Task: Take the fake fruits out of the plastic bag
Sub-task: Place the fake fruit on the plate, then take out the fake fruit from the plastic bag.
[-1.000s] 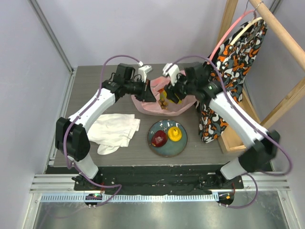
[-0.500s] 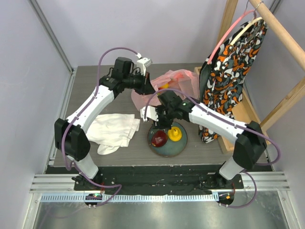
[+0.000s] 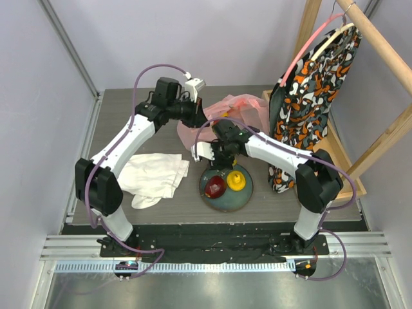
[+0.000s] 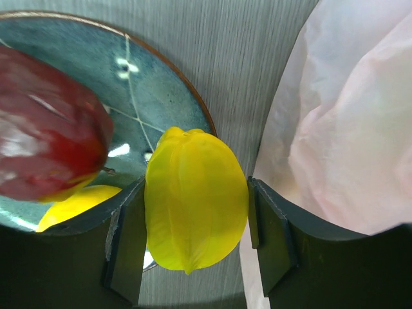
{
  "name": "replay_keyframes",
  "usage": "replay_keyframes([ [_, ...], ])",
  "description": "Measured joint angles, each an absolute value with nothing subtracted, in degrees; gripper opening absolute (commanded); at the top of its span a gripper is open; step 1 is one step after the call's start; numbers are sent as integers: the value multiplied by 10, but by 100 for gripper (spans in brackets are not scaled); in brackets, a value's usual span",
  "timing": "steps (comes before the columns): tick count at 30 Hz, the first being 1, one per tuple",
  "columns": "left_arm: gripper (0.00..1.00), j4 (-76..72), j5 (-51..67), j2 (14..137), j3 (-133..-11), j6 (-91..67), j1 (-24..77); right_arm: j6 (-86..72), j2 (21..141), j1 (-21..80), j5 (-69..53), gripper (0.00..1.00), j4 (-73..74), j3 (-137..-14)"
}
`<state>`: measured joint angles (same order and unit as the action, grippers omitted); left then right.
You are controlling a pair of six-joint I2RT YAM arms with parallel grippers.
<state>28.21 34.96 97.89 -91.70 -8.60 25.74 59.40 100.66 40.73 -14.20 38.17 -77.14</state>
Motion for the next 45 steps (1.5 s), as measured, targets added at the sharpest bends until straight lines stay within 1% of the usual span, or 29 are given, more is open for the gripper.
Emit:
replay_keyframes([
  [4, 0, 282, 350, 981, -917, -86, 257, 586, 1025, 400, -143, 38, 382, -773],
  [5, 0, 282, 350, 982, -917, -86, 257, 583, 1029, 399, -143, 45, 385, -775],
  [7, 0, 282, 352, 987, -917, -86, 257, 581, 1036, 399, -148, 55, 397, -783],
  [8, 0, 282, 352, 990, -917, -87, 257, 578, 1040, 399, -151, 64, 404, -790],
  [11, 0, 282, 354, 1002, -920, -88, 257, 566, 1048, 399, -153, 70, 419, -810],
  [14, 0, 282, 358, 1013, -924, -90, 257, 549, 1050, 395, -153, 73, 431, -831],
  [18, 0, 280, 365, 1023, -927, -101, 257, 536, 1051, 387, -154, 75, 469, -885],
  [21, 0, 266, 371, 1025, -934, -107, 257, 534, 1050, 384, -165, 73, 508, -919],
  [25, 0, 268, 372, 1025, -937, -106, 257, 526, 1050, 382, -179, 70, 532, -925],
  [27, 0, 271, 372, 1025, -937, -105, 257, 513, 1050, 377, -185, 63, 544, -933],
  [28, 0, 267, 372, 1025, -938, -109, 257, 507, 1050, 373, -186, 56, 551, -940],
  [29, 0, 265, 371, 1025, -942, -109, 257, 495, 1050, 368, -189, 52, 556, -946],
  [33, 0, 248, 358, 1021, -951, -106, 243, 442, 1046, 322, -214, 43, 541, -984],
  [34, 0, 254, 358, 1020, -946, -104, 243, 423, 1045, 298, -218, 39, 514, -999],
  [37, 0, 267, 361, 1019, -930, -102, 249, 390, 1045, 252, -217, 34, 459, -1023],
  [39, 0, 276, 364, 1018, -913, -102, 252, 369, 1046, 227, -215, 33, 432, -1027],
  [42, 0, 288, 368, 1016, -888, -100, 255, 332, 1057, 225, -206, 31, 396, -1016],
  [45, 0, 299, 368, 1010, -871, -98, 255, 301, 1068, 244, -187, 32, 358, -969],
])
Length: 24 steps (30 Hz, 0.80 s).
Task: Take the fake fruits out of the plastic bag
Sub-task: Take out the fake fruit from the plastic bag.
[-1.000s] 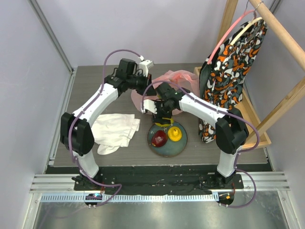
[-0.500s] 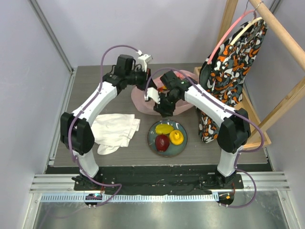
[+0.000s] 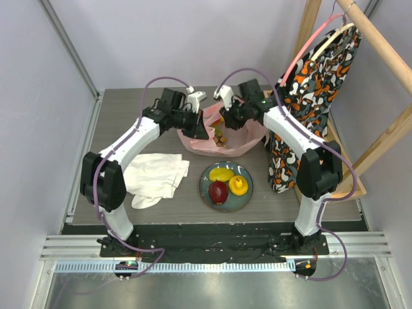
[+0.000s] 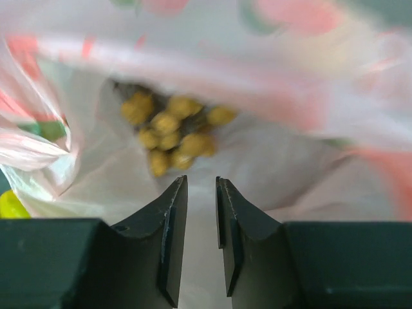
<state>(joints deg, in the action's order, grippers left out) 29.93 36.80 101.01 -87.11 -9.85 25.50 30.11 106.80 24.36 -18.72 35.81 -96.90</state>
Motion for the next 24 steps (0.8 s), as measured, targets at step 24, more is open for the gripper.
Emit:
replay_keyframes([
  [24, 2, 365, 290, 891, -797, -14, 254, 191, 1197, 252, -136, 67, 268, -1010],
])
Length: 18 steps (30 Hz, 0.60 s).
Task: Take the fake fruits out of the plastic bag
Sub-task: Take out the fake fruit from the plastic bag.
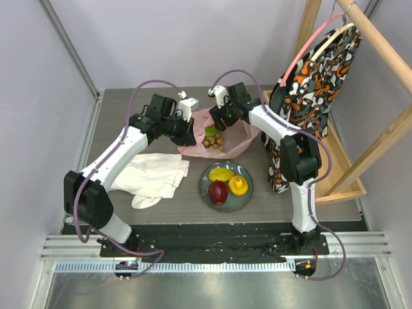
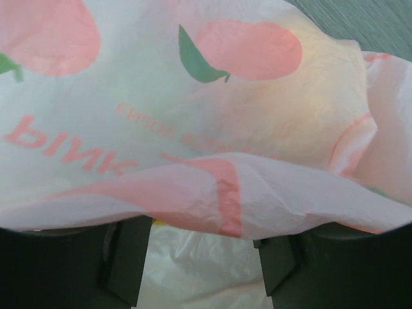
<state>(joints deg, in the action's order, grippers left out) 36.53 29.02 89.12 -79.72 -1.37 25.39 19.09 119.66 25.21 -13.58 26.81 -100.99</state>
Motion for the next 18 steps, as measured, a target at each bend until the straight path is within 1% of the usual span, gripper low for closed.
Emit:
replay_keyframes([
  [5, 2, 378, 276, 895, -816, 15, 254, 192, 1261, 255, -131, 67, 264, -1058],
  [8, 2, 381, 274, 895, -823, 23, 254, 193, 1280, 255, -131, 66, 265, -1075],
  [12, 2, 381, 274, 898, -826, 29, 254, 191, 1284, 255, -141, 60, 265, -1085],
  [18, 1, 383, 275, 907, -832, 35, 254, 191, 1284, 261, -185, 60, 264, -1087],
])
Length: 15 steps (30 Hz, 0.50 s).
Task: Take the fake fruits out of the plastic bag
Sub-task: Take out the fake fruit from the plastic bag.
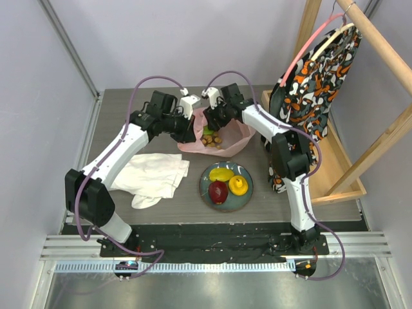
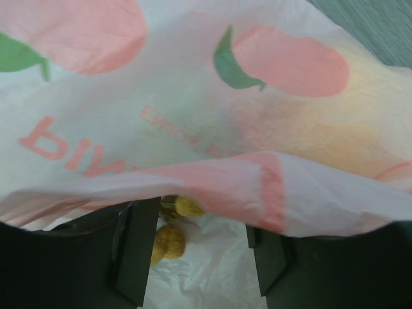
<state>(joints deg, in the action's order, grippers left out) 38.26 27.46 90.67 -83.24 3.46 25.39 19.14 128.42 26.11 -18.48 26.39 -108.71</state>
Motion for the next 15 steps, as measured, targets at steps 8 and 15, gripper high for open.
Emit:
replay_keyframes([
  [8, 1, 386, 281, 907, -834, 35, 254, 199, 1321, 287, -199, 41, 264, -1134],
  [15, 1, 387, 281, 907, -834, 35, 254, 220, 1355, 302, -189, 20, 263, -1143],
])
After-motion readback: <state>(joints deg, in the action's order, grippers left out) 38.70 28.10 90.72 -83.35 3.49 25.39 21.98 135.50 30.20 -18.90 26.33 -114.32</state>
